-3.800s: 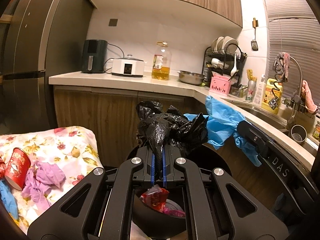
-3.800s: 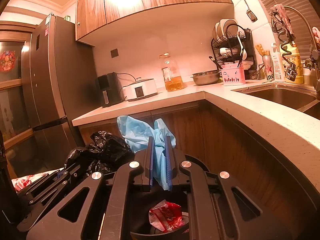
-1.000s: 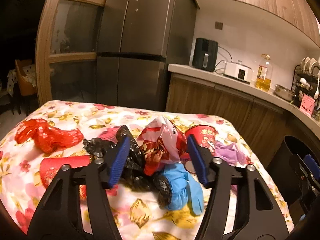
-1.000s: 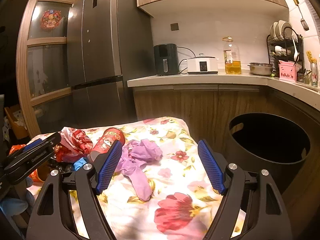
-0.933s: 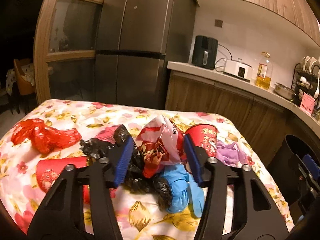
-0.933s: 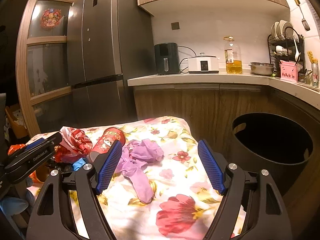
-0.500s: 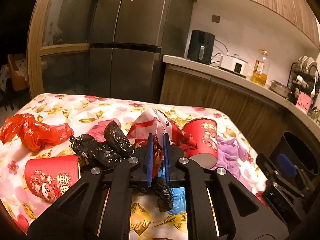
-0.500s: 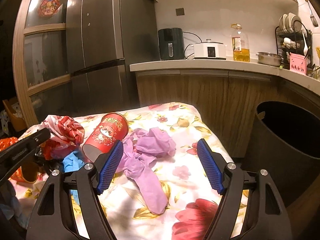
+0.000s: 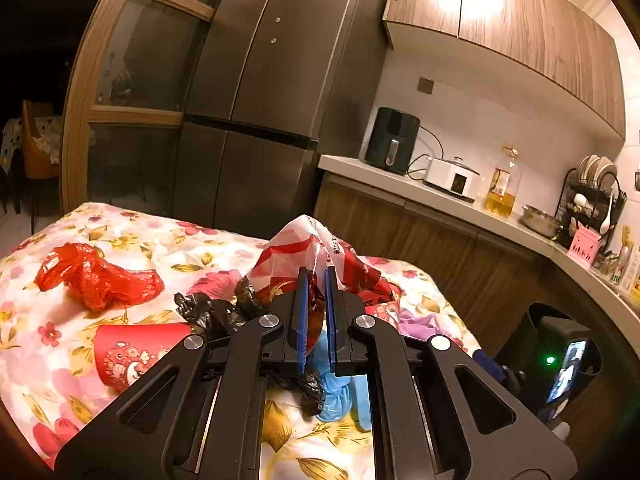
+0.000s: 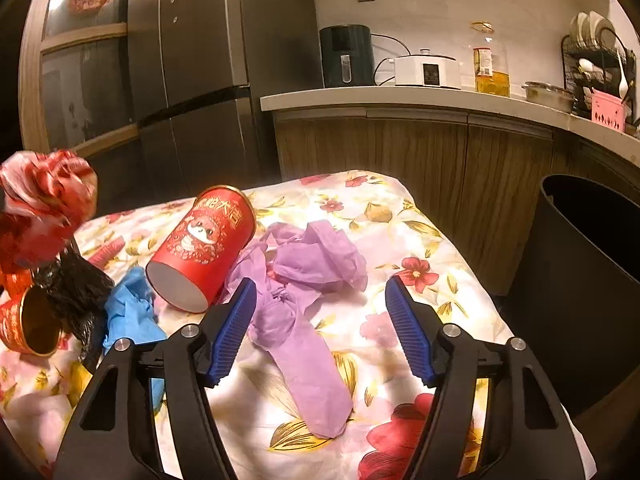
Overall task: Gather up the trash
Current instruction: 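Grasp the red-white printed bag with the left tool while the right tool grasps the purple gloves, then carry the bag and purple gloves over the black bin and open both tools, then move both open tools back over the trash on the sheet, then grasp the large red printed paper tube with the left tool while the right tool grasps the blue gloves, then carry the red tube and blue gloves over the bin and open both tools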
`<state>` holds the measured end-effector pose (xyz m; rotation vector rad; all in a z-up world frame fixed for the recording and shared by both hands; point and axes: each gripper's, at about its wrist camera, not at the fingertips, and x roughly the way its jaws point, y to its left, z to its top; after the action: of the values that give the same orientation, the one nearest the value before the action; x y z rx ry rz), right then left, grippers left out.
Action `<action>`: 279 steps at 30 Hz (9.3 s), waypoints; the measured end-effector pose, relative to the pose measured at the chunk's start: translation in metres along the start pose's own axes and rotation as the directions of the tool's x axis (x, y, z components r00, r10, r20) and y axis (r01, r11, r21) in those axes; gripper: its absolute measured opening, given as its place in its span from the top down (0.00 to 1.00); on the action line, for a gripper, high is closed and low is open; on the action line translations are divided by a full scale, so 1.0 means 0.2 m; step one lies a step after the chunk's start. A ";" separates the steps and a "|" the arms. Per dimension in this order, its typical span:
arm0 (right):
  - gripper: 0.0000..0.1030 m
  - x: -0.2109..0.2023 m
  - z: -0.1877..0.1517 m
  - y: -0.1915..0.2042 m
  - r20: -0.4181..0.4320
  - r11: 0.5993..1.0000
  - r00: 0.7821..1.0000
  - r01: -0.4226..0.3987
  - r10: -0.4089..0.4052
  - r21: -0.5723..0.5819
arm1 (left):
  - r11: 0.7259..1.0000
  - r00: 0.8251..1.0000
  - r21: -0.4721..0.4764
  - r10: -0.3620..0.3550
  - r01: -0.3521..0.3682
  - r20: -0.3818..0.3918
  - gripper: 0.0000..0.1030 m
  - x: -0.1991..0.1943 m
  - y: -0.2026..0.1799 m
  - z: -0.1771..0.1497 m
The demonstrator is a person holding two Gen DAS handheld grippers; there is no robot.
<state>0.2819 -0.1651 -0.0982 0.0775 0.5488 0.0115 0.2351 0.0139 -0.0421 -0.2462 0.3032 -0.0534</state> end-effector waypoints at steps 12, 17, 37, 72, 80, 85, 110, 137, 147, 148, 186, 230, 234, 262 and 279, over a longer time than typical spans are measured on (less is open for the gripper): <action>0.74 0.12 -0.04 0.05 -0.127 0.997 0.990 -0.060 0.054 -0.040 | 1.000 1.000 -0.013 0.009 -0.009 0.009 0.93 -0.05 0.02 0.01; 0.86 0.10 -0.05 0.05 -0.132 0.995 0.988 -0.091 0.086 -0.032 | 1.000 1.000 -0.016 0.008 -0.008 0.010 0.93 -0.06 0.02 0.02; 0.92 -0.37 -0.02 -0.13 0.023 0.993 0.994 -0.112 0.111 0.031 | 1.000 1.000 0.005 -0.017 0.017 0.019 0.93 -0.18 -0.06 0.02; 0.92 -0.96 0.20 -0.92 0.266 0.962 0.944 0.131 -0.194 0.238 | 0.899 0.914 0.172 -0.406 0.402 -0.011 0.93 -0.20 -1.08 -0.09; 0.92 -0.95 0.23 -1.07 0.276 0.948 0.932 0.159 -0.236 0.275 | 0.861 0.883 0.200 -0.465 0.467 -0.060 0.93 -0.09 -1.32 -0.16; 0.92 -0.93 0.24 -1.13 0.275 0.944 0.931 0.158 -0.240 0.289 | 0.848 0.871 0.199 -0.485 0.491 -0.084 0.93 -0.03 -1.40 -0.19; 0.92 -0.83 0.28 -1.23 0.271 0.945 0.938 0.131 -0.216 0.301 | 0.819 0.841 0.196 -0.512 0.539 -0.173 0.93 0.18 -1.56 -0.27; 0.53 -0.84 0.26 -1.23 0.265 0.935 0.934 0.147 -0.239 0.324 | 0.867 0.886 0.196 -0.425 0.457 -0.184 0.34 0.20 -1.50 -0.29; 0.26 -0.90 0.24 -1.15 0.277 0.937 0.928 0.159 -0.249 0.310 | 0.918 0.943 0.218 -0.311 0.331 -0.122 0.15 0.09 -1.33 -0.24; 0.25 -0.91 0.24 -1.15 0.278 0.938 0.928 0.160 -0.249 0.307 | 0.922 0.947 0.219 -0.299 0.318 -0.115 0.14 0.08 -1.31 -0.24; 0.22 -0.76 0.09 -0.19 0.210 0.992 0.974 -0.097 0.080 0.075 | 0.957 0.959 0.075 0.281 -0.279 -0.017 0.07 -0.24 0.10 -0.17; 0.23 -0.33 0.03 0.36 0.065 0.979 0.978 -0.196 0.199 -0.055 | 0.962 0.942 -0.081 0.234 -0.260 -0.242 0.20 0.09 0.52 -0.17; 0.28 -0.25 0.01 0.40 0.041 0.982 0.984 -0.169 0.173 -0.078 | 0.965 0.949 -0.098 0.218 -0.245 -0.228 0.20 0.05 0.52 -0.16; 0.76 0.03 -0.09 0.44 -0.151 0.970 0.962 -0.237 0.226 -0.059 | 0.982 0.988 -0.142 0.112 -0.126 -0.102 0.20 -0.20 0.48 -0.06; 0.96 -0.27 -0.04 0.37 -0.022 0.963 0.965 -0.262 0.261 -0.066 | 0.984 0.991 -0.129 0.115 -0.124 -0.074 0.20 -0.30 0.44 -0.03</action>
<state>0.2319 -0.0929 -0.0708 0.0828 0.5478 0.2885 0.1771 0.1037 -0.0528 -0.3587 0.3881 0.0778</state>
